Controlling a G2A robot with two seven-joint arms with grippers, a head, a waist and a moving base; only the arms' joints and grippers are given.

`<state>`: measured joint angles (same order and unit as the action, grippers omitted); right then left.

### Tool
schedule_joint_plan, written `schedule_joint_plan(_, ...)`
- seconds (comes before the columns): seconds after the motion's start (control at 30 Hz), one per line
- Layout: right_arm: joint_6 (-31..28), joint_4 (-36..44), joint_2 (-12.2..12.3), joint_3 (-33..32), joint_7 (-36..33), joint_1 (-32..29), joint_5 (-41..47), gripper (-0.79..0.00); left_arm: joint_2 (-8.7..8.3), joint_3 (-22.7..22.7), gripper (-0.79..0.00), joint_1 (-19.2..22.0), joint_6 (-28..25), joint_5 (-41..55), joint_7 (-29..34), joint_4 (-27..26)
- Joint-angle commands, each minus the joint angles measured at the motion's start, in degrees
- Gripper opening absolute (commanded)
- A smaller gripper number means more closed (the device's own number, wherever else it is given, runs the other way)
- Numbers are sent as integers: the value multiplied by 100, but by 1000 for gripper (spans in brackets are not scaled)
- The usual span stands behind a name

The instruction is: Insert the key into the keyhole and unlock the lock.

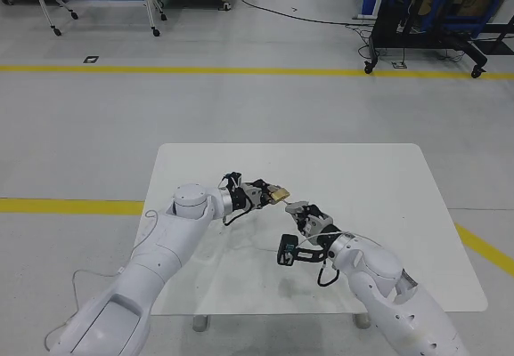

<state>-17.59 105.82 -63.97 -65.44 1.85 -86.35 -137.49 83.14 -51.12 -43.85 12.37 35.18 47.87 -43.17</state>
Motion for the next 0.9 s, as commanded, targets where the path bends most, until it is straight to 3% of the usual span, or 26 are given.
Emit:
schedule_joint_plan(0.0,0,0,0,-1,1,0,2,-785,1,-2,-785,-52,-17,-7,-73,-62)
schedule_joint_plan(0.07,73,-35,0,-34,-76,11,-55,-785,-12,-22,-785,-124,-39,-69,-204,-185)
schedule_joint_plan(0.27,713,-64,-37,454,-957,-33,-1760,-785,-63,-148,-785,-282,-304,-223,-412,-471)
schedule_joint_plan(0.47,1417,-303,-92,926,-1197,-29,-2981,-785,-97,-288,-785,-418,-597,-292,-616,-686)
schedule_joint_plan(0.87,1282,-521,-241,1199,-1605,220,-3382,-785,-126,-362,-785,-512,-577,-485,-640,-866)
